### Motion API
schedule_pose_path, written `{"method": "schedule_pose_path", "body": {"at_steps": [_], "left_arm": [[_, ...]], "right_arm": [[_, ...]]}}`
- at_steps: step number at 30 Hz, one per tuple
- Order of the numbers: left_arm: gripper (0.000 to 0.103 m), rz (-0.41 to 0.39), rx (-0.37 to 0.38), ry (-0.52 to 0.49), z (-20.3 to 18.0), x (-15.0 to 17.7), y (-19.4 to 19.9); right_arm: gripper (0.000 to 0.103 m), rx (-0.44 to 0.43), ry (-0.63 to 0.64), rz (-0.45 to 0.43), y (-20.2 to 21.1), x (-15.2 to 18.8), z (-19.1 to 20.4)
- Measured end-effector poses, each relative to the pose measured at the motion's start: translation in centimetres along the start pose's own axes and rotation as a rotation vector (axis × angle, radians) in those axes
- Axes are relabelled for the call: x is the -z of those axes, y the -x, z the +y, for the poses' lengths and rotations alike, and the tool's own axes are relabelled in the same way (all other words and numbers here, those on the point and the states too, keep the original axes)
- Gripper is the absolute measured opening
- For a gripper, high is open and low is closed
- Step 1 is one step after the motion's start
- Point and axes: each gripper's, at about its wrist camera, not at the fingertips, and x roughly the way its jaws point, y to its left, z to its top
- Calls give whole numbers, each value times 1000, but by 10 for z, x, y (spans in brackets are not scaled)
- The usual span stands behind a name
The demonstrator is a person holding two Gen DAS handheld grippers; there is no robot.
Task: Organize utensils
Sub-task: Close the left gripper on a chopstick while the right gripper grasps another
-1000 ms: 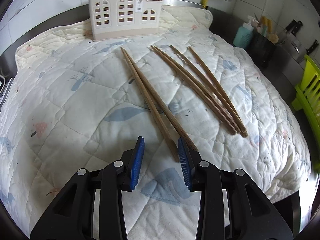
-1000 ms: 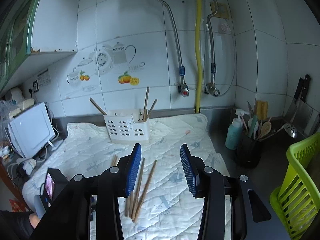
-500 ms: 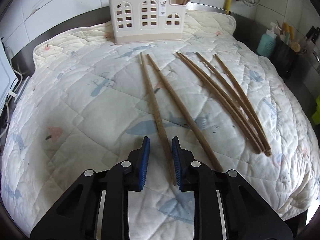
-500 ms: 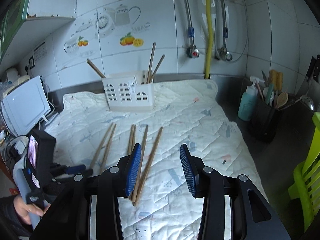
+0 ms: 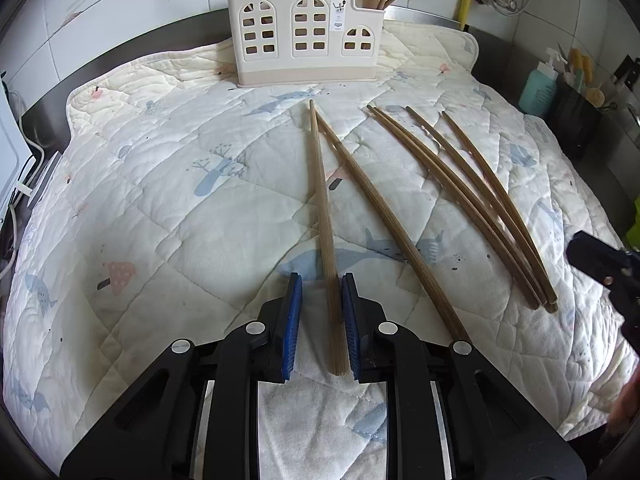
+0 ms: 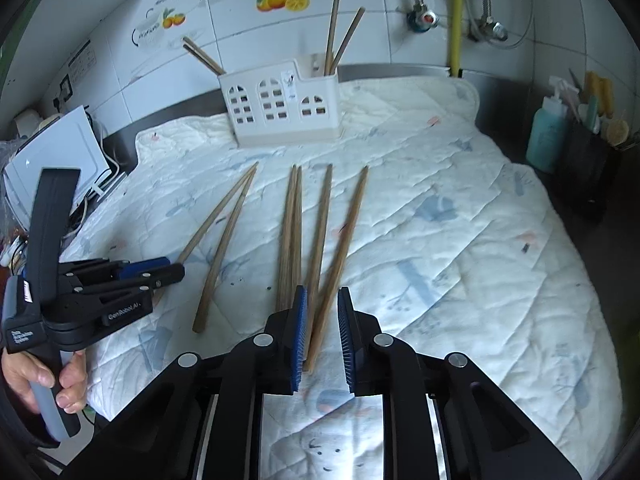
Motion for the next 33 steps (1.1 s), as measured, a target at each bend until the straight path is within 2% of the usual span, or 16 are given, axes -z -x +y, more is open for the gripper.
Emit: {"method": "schedule_pose_path", "body": {"at_steps": [7,16,23,26,31,33], "left_arm": [[20,11,39,23,5,3,3],[21,9,63,15,5,7,5],[22,-3,131,69,15,11,6],[22,-8,126,52,12,10,4],[20,-6,127,48,12,6,2],[14,-9,123,46,14,5,1]], "right_arm": [[5,-14,6,36,-21,1,4],[6,53,83,52,-28,2,18],[10,26,26,84,-32,4,15],[10,32,30,73,-32,5,17],[9,29,12,62,-31,8,15],[9,38,18,56,-30,8,17]]}}
